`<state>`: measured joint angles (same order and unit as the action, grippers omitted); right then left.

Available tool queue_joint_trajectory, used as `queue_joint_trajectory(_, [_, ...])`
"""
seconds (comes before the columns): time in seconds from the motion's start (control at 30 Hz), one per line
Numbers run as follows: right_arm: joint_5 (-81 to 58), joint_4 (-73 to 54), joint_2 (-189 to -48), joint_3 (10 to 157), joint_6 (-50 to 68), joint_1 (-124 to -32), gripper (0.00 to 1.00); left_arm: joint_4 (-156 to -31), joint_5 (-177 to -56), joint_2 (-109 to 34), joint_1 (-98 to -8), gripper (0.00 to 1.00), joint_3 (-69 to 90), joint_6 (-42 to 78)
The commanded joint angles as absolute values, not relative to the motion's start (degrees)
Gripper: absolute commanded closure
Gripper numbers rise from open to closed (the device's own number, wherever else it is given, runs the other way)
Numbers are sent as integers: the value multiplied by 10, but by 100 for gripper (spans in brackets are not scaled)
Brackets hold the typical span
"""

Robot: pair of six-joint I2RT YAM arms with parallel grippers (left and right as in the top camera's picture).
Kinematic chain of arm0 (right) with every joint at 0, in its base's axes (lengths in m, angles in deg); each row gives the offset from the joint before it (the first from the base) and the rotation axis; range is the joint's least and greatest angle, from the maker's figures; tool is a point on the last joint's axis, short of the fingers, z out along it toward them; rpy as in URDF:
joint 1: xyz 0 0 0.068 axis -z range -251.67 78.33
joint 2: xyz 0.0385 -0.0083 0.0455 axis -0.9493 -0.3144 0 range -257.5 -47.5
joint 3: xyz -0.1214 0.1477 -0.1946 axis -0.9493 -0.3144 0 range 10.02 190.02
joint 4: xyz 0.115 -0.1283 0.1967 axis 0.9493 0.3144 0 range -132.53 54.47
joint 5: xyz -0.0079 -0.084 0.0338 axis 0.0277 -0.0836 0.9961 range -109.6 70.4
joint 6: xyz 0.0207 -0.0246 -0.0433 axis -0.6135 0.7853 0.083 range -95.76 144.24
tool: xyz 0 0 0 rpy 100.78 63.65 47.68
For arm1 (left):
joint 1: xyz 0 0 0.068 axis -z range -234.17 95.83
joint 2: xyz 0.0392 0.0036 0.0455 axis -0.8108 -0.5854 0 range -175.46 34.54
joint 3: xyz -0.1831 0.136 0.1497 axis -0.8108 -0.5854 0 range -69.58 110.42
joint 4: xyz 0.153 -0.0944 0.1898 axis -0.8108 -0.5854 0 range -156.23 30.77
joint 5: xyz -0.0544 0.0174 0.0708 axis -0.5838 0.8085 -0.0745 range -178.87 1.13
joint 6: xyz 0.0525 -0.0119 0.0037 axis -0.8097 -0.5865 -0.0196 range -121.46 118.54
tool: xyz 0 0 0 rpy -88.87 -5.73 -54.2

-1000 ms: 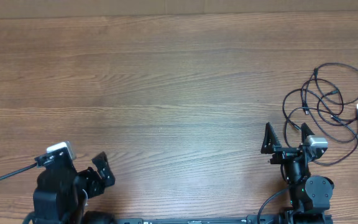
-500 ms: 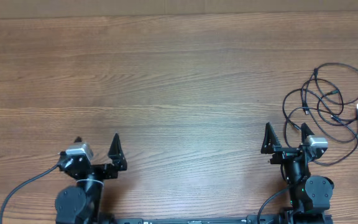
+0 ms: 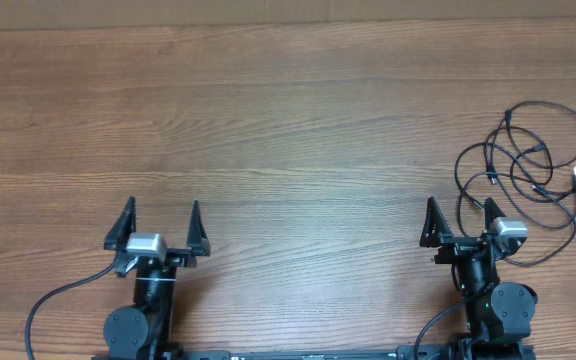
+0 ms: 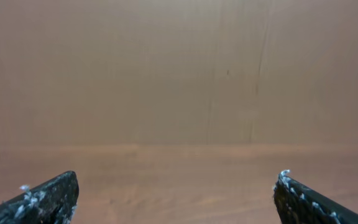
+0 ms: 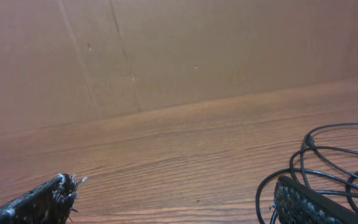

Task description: Untangle cables

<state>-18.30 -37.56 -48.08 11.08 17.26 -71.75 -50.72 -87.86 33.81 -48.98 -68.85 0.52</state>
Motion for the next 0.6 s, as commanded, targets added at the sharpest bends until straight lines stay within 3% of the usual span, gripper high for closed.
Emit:
queue_joint_trajectory(0.0, [-180,-378,-477,105,176,-716,0,-554,-888,344,-494,0,-694,-30])
queue_joint_trajectory(0.13, [-180,-378,-477,105,176,-716,0,-639,-889,344,-494,0,-694,-26])
queue_joint_trajectory(0.57, [-180,-378,-477,105,176,-716,0,-637,-895,343,-494,1,-693,-26])
